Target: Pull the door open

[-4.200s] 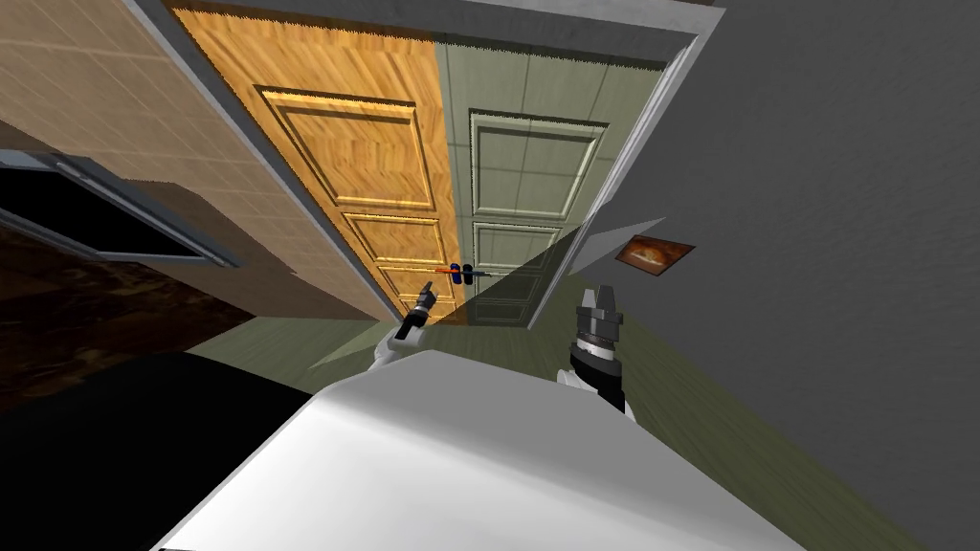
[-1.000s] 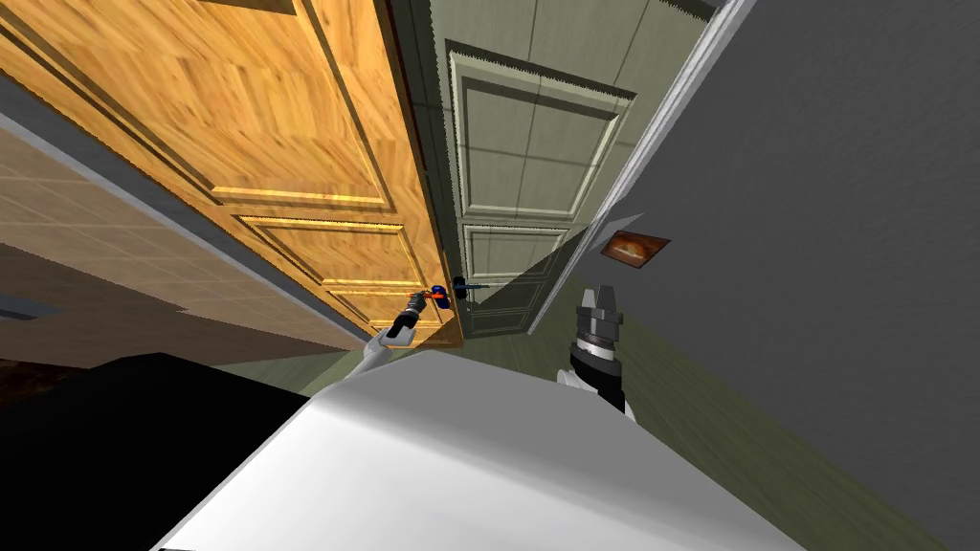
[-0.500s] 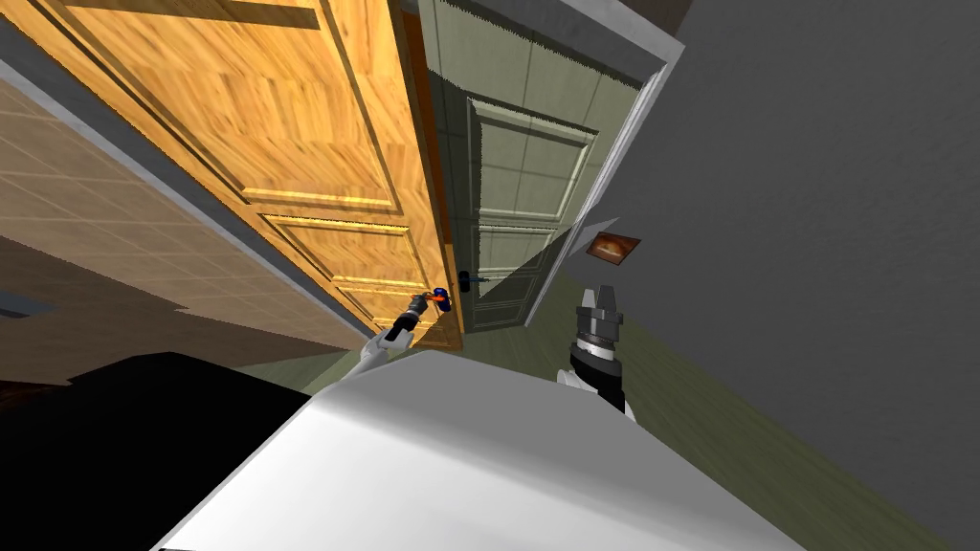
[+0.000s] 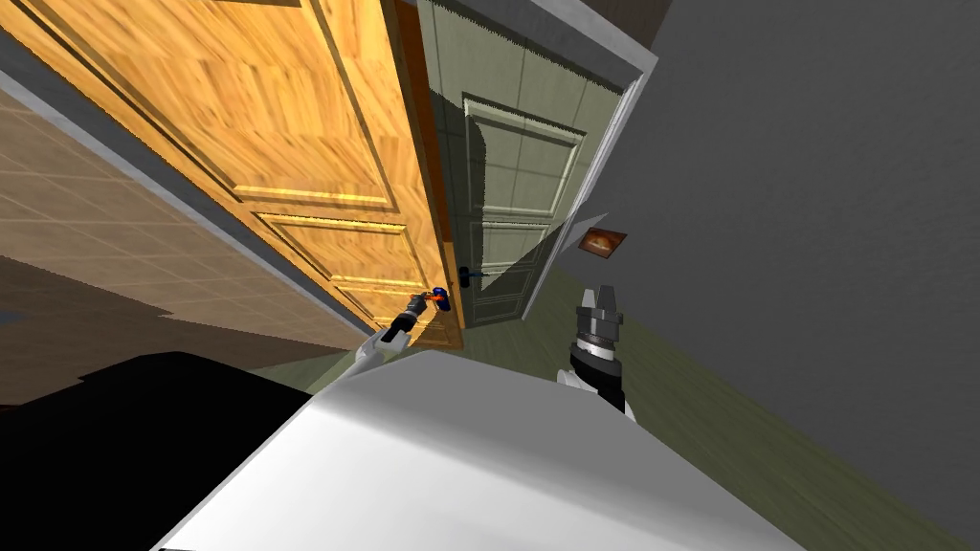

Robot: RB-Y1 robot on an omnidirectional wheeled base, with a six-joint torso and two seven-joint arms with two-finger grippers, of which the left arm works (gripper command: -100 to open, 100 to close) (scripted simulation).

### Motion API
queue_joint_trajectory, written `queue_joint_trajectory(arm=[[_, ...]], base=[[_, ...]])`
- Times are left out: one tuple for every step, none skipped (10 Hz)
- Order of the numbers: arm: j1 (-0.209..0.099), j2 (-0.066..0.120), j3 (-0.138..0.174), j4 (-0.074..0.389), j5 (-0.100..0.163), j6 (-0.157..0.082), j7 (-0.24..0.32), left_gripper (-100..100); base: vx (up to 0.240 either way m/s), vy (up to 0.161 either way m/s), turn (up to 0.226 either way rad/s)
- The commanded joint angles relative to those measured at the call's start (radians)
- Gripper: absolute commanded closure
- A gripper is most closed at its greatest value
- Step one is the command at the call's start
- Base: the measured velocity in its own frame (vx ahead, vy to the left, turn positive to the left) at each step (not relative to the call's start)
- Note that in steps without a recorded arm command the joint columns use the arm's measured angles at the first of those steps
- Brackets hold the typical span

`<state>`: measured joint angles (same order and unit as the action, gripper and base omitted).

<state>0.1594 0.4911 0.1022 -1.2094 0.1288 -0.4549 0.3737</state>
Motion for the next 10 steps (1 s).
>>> queue_joint_trajectory(arm=[[0.024, 0.008, -0.027, -0.017, -0.003, -0.016, 0.017, 100], [0.036, 0.019, -0.037, -0.024, -0.004, -0.028, 0.028, 100], [0.048, 0.03, -0.048, -0.032, -0.004, -0.039, 0.039, 100], [0.06, 0.04, -0.058, -0.039, -0.005, -0.05, 0.049, 100], [0.074, 0.053, -0.071, -0.048, -0.005, -0.064, 0.063, 100], [0.085, 0.062, -0.08, -0.054, -0.006, -0.074, 0.072, 100], [0.079, 0.059, -0.061, -0.048, -0.003, -0.065, 0.062, 100], [0.1, 0.075, -0.075, -0.049, -0.005, -0.09, 0.078, 100], [0.11, 0.084, -0.081, -0.051, -0.005, -0.104, 0.087, 100], [0.121, 0.094, -0.087, -0.053, -0.006, -0.12, 0.096, 100]], base=[[-0.183, 0.067, -0.108], [-0.2, 0.063, -0.14], [-0.228, 0.072, -0.119], [-0.204, 0.069, -0.101], [-0.228, 0.062, -0.17], [-0.266, 0.074, -0.116], [-0.122, 0.04, -0.012], [-0.178, 0.049, -0.14], [-0.256, 0.058, -0.178], [-0.206, 0.065, -0.158]])
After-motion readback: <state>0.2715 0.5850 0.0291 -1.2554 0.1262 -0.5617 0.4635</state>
